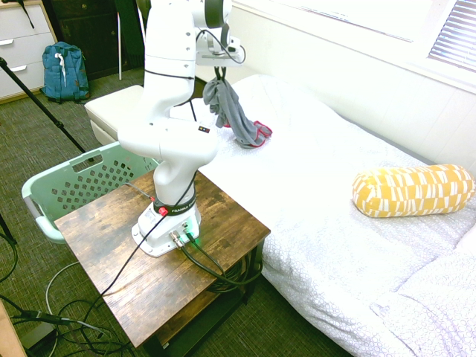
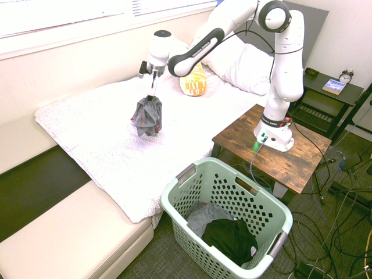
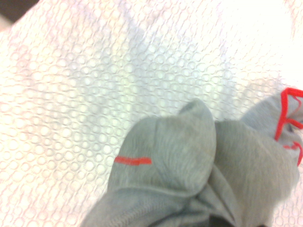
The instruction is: Put my clothes in the laundry bag
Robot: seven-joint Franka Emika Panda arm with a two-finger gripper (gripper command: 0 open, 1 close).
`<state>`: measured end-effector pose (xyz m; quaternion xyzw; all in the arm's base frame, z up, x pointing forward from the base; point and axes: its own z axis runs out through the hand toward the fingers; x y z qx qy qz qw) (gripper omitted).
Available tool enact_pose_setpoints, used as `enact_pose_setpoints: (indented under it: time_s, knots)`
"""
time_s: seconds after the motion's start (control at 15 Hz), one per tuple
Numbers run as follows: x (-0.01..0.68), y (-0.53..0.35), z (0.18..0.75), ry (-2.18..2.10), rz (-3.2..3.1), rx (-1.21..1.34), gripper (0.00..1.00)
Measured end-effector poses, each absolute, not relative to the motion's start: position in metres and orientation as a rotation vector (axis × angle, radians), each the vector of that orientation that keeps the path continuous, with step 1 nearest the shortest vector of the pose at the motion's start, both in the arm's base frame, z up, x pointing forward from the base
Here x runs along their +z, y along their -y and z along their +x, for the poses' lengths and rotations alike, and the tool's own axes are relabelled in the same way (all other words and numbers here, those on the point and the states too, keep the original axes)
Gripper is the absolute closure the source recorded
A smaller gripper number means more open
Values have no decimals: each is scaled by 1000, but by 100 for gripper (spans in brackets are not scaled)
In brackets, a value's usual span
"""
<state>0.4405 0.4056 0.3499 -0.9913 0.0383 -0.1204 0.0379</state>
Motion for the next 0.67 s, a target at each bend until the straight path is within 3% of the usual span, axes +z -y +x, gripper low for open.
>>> enact_pose_setpoints:
  time_s: [0.33, 0.67]
  knots:
    - [359, -443, 216, -20, -3099, -374, 100]
    - [325, -387, -60, 42, -3172, -319, 100]
